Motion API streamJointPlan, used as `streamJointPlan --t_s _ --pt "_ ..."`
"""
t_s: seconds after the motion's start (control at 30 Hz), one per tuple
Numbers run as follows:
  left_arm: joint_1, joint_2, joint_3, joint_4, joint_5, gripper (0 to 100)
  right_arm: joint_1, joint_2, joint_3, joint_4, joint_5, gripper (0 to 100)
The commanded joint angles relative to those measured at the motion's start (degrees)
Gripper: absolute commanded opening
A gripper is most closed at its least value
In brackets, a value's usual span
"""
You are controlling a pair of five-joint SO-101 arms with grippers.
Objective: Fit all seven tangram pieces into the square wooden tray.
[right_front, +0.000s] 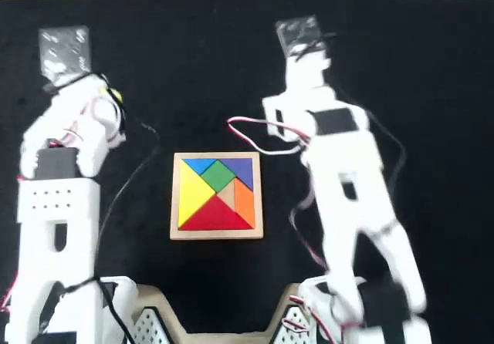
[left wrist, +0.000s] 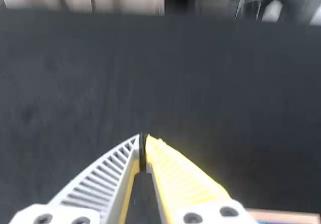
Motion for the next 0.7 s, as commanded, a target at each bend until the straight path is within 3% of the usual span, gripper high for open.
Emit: streamJointPlan --t_s 0.0,0.33,0.67 --pt "-0.6 -4.5 -16.9 9.2 0.3 3 1.0 -13.2 -3.2 0.5 0.4 1.1" --pt "-0.5 -19.4 -31.8 22.4 0.1 3 1.0 -44.4 -6.5 6.9 0.5 1.1" --pt "-0.4 -41.4 -32.7 22.9 -0.9 3 1.1 -69.1 -11.3 7.8 10.5 1.1"
